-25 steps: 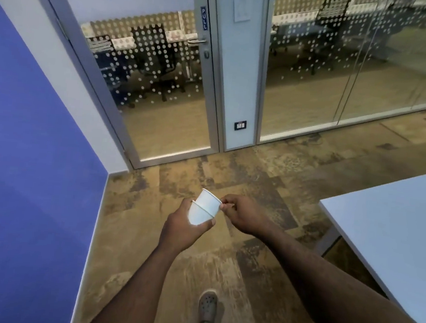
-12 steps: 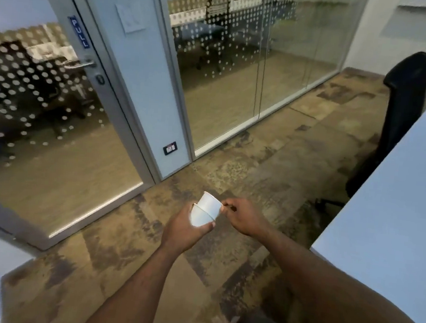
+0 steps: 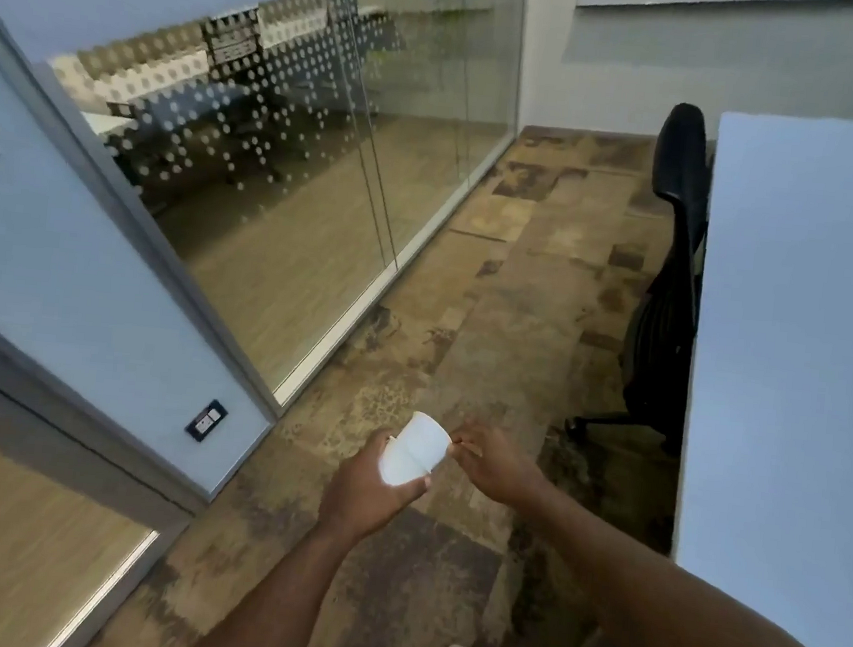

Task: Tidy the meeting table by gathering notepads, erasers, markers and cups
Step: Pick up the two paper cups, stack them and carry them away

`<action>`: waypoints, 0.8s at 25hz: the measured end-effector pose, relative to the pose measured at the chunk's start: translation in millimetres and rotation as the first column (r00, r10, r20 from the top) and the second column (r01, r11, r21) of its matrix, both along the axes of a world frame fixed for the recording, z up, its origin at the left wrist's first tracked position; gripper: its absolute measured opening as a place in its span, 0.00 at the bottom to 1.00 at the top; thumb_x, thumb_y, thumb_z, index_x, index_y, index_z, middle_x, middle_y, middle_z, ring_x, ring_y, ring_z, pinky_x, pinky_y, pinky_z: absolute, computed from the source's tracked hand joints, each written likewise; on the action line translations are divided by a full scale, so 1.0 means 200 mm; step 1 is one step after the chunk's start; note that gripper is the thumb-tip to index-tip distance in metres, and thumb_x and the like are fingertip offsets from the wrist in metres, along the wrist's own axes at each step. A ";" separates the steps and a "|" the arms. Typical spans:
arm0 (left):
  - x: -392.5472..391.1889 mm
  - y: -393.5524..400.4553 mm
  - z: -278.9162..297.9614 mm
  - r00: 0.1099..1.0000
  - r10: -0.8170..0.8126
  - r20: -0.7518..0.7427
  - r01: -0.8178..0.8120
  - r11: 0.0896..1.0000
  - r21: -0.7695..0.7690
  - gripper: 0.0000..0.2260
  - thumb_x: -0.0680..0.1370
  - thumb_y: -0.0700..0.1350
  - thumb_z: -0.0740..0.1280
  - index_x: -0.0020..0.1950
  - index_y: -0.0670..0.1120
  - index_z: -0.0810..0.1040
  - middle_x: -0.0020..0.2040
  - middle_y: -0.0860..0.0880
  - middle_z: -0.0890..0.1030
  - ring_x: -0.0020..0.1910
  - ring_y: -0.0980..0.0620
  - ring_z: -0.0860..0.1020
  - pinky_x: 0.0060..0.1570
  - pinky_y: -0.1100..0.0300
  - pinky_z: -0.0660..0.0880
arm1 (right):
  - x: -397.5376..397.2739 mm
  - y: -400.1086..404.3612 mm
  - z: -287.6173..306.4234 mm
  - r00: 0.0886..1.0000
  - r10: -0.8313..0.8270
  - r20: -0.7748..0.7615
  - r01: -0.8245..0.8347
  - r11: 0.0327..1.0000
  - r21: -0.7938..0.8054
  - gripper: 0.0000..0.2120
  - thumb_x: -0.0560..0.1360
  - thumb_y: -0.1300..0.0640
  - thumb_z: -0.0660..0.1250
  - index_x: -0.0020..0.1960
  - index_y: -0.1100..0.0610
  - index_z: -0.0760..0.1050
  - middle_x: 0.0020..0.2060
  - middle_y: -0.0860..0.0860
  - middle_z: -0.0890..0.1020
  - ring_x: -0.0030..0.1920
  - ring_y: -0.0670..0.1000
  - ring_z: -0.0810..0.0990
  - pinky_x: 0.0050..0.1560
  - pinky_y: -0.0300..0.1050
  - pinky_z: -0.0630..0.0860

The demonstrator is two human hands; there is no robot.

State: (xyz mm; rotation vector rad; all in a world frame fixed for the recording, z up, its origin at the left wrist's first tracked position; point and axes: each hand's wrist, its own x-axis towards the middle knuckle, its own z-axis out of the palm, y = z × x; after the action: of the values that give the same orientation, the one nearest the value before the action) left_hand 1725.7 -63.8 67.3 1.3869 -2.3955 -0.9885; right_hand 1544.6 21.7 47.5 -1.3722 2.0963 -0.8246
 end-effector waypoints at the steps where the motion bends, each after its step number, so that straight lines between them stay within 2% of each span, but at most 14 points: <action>1: -0.10 -0.09 0.00 0.999 -0.032 0.011 0.032 0.999 -0.009 0.31 0.60 0.67 0.72 0.59 0.58 0.68 0.44 0.55 0.78 0.42 0.51 0.78 0.40 0.57 0.76 | -0.08 -0.06 0.01 1.000 -0.027 -0.016 0.026 1.000 -0.002 0.11 0.78 0.52 0.63 0.55 0.54 0.81 0.53 0.50 0.83 0.51 0.51 0.81 0.49 0.44 0.76; 3: -0.30 -0.22 0.02 0.995 -0.100 0.019 0.100 0.995 -0.011 0.33 0.60 0.66 0.72 0.60 0.58 0.68 0.44 0.55 0.78 0.42 0.51 0.78 0.41 0.56 0.77 | -0.24 -0.13 0.04 0.994 -0.102 -0.031 0.101 0.995 -0.025 0.10 0.77 0.53 0.64 0.53 0.55 0.82 0.51 0.52 0.83 0.51 0.54 0.81 0.48 0.44 0.74; 7: -0.75 -0.42 0.00 0.959 -0.283 0.009 0.284 0.959 -0.014 0.33 0.59 0.69 0.71 0.60 0.59 0.68 0.45 0.55 0.79 0.40 0.53 0.78 0.37 0.57 0.76 | -0.59 -0.17 0.08 0.946 -0.290 -0.144 0.288 0.957 -0.033 0.12 0.77 0.52 0.65 0.55 0.56 0.81 0.59 0.56 0.81 0.59 0.56 0.78 0.59 0.51 0.74; 11: -1.28 -0.51 -0.05 0.851 -0.524 0.011 0.524 0.851 0.020 0.33 0.60 0.69 0.71 0.60 0.60 0.67 0.46 0.56 0.78 0.41 0.56 0.77 0.33 0.60 0.74 | -0.93 -0.08 0.03 0.825 -0.520 -0.221 0.523 0.851 -0.050 0.13 0.76 0.51 0.66 0.56 0.57 0.81 0.67 0.57 0.76 0.66 0.57 0.74 0.65 0.55 0.71; 15: -1.79 -0.49 -0.09 0.667 -0.744 -0.028 0.743 0.663 0.084 0.35 0.61 0.70 0.71 0.64 0.60 0.66 0.52 0.56 0.77 0.46 0.56 0.76 0.36 0.59 0.74 | -1.19 0.07 0.02 0.635 -0.746 -0.200 0.761 0.649 -0.005 0.13 0.78 0.48 0.63 0.59 0.48 0.81 0.71 0.50 0.72 0.70 0.52 0.69 0.70 0.55 0.64; 17: -2.03 -0.42 -0.10 0.542 -0.839 -0.040 0.837 0.535 0.118 0.36 0.61 0.70 0.71 0.64 0.60 0.66 0.53 0.55 0.77 0.47 0.55 0.76 0.38 0.59 0.76 | -1.27 0.17 0.03 0.510 -0.838 -0.193 0.855 0.519 0.005 0.12 0.78 0.49 0.63 0.59 0.48 0.80 0.70 0.49 0.72 0.70 0.52 0.68 0.70 0.53 0.62; 20: -2.34 -0.26 -0.07 0.371 -0.926 -0.070 0.922 0.358 0.150 0.35 0.62 0.70 0.71 0.63 0.62 0.64 0.54 0.56 0.76 0.47 0.56 0.75 0.41 0.59 0.76 | -1.38 0.34 0.06 0.292 -0.939 -0.180 0.956 0.294 0.020 0.13 0.79 0.49 0.63 0.60 0.49 0.79 0.73 0.49 0.69 0.73 0.51 0.64 0.73 0.55 0.58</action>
State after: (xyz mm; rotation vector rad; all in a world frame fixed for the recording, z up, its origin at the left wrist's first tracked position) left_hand 1258.0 -115.3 52.6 -0.1926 -3.1598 -1.3709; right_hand 1268.6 89.2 60.4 0.1451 2.9835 -0.9699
